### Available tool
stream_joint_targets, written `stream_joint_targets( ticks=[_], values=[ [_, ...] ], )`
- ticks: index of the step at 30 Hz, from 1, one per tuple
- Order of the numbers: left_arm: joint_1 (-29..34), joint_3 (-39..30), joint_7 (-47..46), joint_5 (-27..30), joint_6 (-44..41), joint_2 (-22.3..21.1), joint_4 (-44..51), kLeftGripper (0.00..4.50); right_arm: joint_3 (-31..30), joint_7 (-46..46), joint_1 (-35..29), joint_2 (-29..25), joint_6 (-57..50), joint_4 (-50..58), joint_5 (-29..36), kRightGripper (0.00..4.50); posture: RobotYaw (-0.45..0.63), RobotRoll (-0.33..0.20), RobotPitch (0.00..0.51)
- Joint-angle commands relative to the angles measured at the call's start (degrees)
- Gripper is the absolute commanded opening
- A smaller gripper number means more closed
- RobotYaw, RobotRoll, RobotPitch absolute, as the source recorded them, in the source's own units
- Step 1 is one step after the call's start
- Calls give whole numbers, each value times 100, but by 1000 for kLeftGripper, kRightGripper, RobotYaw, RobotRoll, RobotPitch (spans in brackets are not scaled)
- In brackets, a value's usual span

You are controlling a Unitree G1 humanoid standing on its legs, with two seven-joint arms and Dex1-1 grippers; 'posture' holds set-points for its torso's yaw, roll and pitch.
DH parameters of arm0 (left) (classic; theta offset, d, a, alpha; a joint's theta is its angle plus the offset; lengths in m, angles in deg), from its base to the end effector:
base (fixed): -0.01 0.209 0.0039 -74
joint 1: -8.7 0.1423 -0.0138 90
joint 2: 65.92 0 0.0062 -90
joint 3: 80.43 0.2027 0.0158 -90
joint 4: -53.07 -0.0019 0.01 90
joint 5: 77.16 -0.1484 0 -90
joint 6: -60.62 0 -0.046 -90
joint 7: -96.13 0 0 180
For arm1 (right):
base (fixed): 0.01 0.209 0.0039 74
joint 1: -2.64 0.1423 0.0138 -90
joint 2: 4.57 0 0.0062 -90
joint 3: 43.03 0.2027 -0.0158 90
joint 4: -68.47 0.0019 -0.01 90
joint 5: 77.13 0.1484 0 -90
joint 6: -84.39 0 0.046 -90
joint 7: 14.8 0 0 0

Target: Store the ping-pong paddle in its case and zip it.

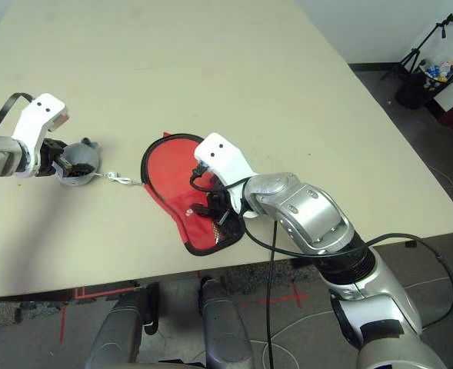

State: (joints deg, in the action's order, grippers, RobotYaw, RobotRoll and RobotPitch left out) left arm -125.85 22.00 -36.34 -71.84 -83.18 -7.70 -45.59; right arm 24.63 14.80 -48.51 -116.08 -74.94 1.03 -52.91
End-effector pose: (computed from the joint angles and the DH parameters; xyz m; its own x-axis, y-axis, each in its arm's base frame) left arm 0.3174 0.2659 0.2176 0.7285 -0.2691 -0.6300 0.5550 0.7709 0.3124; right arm 0.2687 -0.1483 0.1861 0.5526 0.5606 -0.6167 -0.8019 0.5593 -0.2101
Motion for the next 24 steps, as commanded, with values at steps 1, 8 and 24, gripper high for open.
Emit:
stream_joint_targets(
  ticks=[1,8,24],
  values=[
    [115,83,13,-54,-3,97,-121,4500,-145,97,-192,83,-155,-76,-20,4462,32,0,227],
    [-7,-55,-7,-8,177,345,-229,2941,-107,121,-218,124,-161,-99,-105,4500,24,0,230],
    [-1430,11,-331,-609,1890,1233,-2532,501,-479,402,-139,91,47,-204,-469,4500,37,0,229]
  ],
)
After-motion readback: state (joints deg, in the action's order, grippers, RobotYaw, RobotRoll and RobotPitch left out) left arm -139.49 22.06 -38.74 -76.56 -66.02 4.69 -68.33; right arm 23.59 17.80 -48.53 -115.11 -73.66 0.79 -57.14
